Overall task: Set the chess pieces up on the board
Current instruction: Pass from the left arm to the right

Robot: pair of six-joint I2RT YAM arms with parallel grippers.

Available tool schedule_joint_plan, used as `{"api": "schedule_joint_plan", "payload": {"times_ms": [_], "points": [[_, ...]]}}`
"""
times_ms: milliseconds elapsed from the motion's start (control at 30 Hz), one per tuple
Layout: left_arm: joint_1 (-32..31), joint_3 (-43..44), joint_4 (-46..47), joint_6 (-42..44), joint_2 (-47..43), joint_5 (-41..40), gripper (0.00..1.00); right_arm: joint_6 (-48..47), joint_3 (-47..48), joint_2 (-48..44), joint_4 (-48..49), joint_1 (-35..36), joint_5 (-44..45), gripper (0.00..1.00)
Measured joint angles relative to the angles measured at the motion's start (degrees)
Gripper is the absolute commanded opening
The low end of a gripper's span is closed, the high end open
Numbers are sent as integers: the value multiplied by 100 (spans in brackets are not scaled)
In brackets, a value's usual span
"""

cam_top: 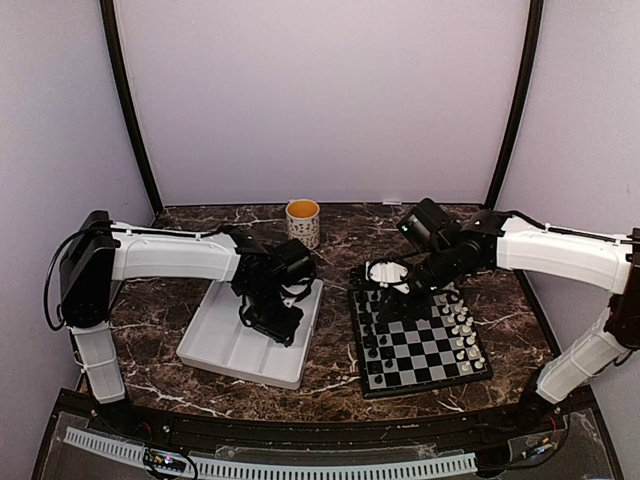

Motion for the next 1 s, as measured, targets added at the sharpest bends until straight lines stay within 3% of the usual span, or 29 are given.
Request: {"api": "schedule_joint_plan", "payload": {"times_ms": [267, 600, 1000], "points": [[398, -699, 708, -236, -763, 520, 23, 236, 402, 111, 0, -52, -162, 33], [870, -1314, 2697, -1364, -2249, 1172, 26, 977, 1803, 946, 271, -254, -1058, 49], [944, -2253, 4859, -2809, -2428, 1956, 27, 1493, 2745, 1856, 356, 39, -1600, 48]]}}
